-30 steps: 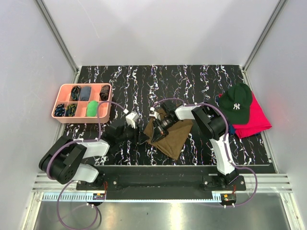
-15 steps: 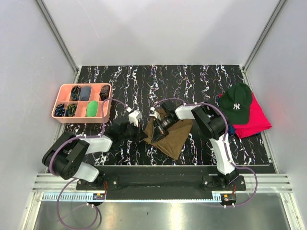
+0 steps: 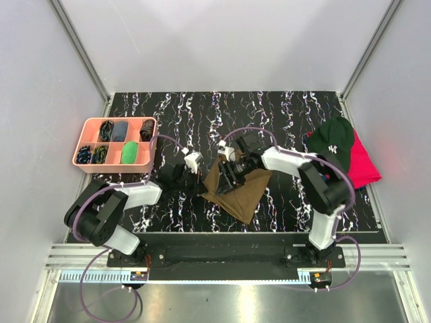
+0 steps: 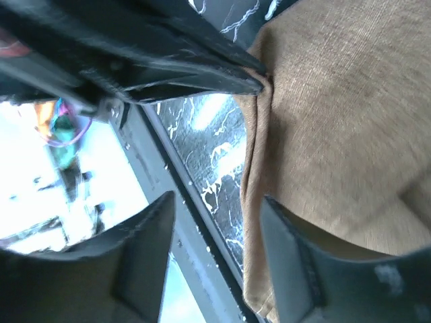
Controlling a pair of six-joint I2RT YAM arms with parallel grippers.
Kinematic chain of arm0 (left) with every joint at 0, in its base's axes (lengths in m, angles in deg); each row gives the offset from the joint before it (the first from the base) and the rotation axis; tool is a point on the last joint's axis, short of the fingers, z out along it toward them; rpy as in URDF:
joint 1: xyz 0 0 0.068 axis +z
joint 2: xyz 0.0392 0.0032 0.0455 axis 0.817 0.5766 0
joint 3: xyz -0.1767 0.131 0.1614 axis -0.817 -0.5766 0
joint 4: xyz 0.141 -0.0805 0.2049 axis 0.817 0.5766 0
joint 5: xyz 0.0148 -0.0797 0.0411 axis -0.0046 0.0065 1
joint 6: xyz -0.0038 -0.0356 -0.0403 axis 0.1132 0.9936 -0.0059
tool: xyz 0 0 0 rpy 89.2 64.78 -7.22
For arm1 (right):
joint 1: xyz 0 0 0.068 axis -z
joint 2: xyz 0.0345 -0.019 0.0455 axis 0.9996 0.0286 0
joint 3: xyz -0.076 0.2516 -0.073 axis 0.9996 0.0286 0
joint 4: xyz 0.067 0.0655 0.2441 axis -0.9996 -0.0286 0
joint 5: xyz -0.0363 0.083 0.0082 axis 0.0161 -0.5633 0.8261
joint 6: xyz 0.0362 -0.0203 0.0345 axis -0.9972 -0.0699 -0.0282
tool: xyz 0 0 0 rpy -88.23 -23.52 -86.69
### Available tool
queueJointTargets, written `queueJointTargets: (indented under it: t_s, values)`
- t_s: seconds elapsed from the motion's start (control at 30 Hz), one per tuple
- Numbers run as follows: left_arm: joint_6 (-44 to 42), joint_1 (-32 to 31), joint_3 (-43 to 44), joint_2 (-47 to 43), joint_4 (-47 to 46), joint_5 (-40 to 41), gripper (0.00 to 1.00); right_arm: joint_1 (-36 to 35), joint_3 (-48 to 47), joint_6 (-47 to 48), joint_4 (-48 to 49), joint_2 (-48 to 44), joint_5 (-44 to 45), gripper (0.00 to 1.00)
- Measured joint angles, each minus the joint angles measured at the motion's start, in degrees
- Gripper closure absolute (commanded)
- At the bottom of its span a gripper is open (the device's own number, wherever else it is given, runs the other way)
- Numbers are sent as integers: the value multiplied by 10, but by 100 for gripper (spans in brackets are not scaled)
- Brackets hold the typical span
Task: Fold the napkin, place the utensils inside, and roll it up
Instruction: Roll the napkin with the utensil
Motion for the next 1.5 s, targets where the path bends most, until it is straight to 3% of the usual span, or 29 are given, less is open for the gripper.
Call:
queueJointTargets:
  t_s: [0.17,0.33,0.53,0.7,0.87,0.9,1.1,1.23,1.33,1.4,1.5]
  values:
    - [8,0,27,18,29,-7,100,-19,59,1,6,-128,120,25]
    - [17,0,45,25,61,-9,100,-126,132,-8,34,-224,340,23]
    - [25,0,67,35,94,-12,100,-268,181,-26,45,-242,566,23]
    - [32,0,76,42,107,-15,100,-335,180,-30,56,-212,678,28]
    - [34,0,79,44,111,-16,100,-367,169,-26,54,-155,743,40]
    - [34,0,79,44,111,-17,100,-371,164,-26,54,-151,750,48]
    - [34,0,82,45,116,-17,100,-377,142,-25,53,-116,801,74]
    - [34,0,83,45,117,-21,100,-377,132,-21,51,-100,805,96]
    - [33,0,83,45,117,-23,90,-376,129,-15,46,-98,799,100]
    - [34,0,83,41,119,-23,75,-372,126,-9,44,-99,787,100]
    - [37,0,82,26,125,-24,64,-357,125,0,45,-104,749,100]
